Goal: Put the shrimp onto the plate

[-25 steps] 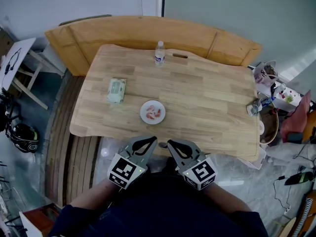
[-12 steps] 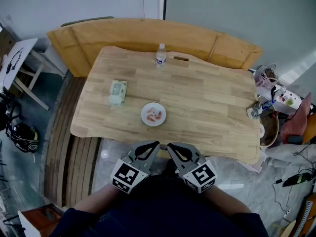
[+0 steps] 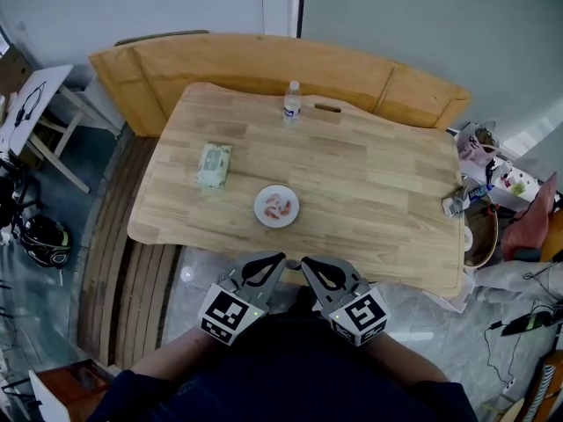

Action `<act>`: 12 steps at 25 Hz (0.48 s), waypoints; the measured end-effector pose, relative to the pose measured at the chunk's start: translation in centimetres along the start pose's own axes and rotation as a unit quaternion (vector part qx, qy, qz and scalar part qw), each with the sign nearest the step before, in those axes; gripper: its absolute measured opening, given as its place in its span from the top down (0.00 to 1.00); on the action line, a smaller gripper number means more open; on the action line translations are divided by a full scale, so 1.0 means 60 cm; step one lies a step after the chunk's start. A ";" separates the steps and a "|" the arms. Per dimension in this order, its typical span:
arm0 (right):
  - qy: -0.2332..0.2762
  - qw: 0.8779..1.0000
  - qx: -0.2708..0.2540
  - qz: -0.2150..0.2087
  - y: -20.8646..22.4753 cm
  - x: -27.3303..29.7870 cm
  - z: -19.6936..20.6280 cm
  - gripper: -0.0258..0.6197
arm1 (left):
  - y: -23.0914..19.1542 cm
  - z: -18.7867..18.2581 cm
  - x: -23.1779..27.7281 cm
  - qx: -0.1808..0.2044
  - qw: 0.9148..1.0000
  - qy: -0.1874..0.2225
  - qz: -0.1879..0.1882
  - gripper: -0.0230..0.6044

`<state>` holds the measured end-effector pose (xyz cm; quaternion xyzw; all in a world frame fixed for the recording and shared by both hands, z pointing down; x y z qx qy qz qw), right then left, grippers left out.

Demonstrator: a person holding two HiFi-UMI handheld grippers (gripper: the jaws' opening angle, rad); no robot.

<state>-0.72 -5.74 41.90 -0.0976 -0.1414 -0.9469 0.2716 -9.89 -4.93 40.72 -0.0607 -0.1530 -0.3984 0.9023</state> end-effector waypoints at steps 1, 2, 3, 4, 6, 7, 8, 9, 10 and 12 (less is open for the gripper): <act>0.000 1.000 -0.001 -0.001 -0.001 0.001 0.000 0.95 | 0.000 0.000 0.000 0.000 1.000 0.000 0.000 0.96; 0.000 1.000 -0.002 -0.002 -0.001 0.002 -0.001 0.95 | -0.001 0.000 0.001 0.000 1.000 0.000 0.000 0.96; 0.000 1.000 -0.003 -0.004 -0.002 0.003 -0.001 0.95 | -0.001 0.000 0.001 0.000 1.000 0.001 0.000 0.96; -0.001 1.000 -0.003 -0.005 -0.002 0.004 -0.001 0.95 | -0.002 0.000 0.001 0.000 1.000 0.001 -0.001 0.96; -0.002 1.000 -0.003 -0.006 -0.001 0.006 -0.001 0.95 | -0.004 0.000 0.001 -0.001 1.000 0.002 -0.002 0.96; -0.002 1.000 -0.003 -0.006 0.000 0.007 -0.002 0.95 | -0.005 0.000 0.002 -0.001 1.000 0.002 -0.002 0.96; -0.002 1.000 -0.003 -0.005 0.001 0.008 -0.002 0.95 | -0.007 0.001 0.003 -0.001 1.000 0.001 -0.003 0.96; -0.002 1.000 -0.003 -0.005 0.001 0.009 -0.003 0.95 | -0.008 0.001 0.002 -0.001 1.000 0.001 -0.003 0.96; -0.003 1.000 -0.002 -0.005 0.001 0.010 -0.004 0.95 | -0.009 0.000 0.002 -0.001 1.000 0.001 -0.004 0.96; -0.003 1.000 -0.002 -0.005 0.000 0.011 -0.005 0.95 | -0.010 0.000 0.000 -0.002 1.000 0.001 -0.005 0.96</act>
Point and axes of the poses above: the fingertips, and each gripper's own axes: x forward along the fingers, y to its right, z out of its underside, the point moved 4 cm from there along -x, backward along the fingers, and after that the axes turned 5 degrees about x, right-handed, at the moved point
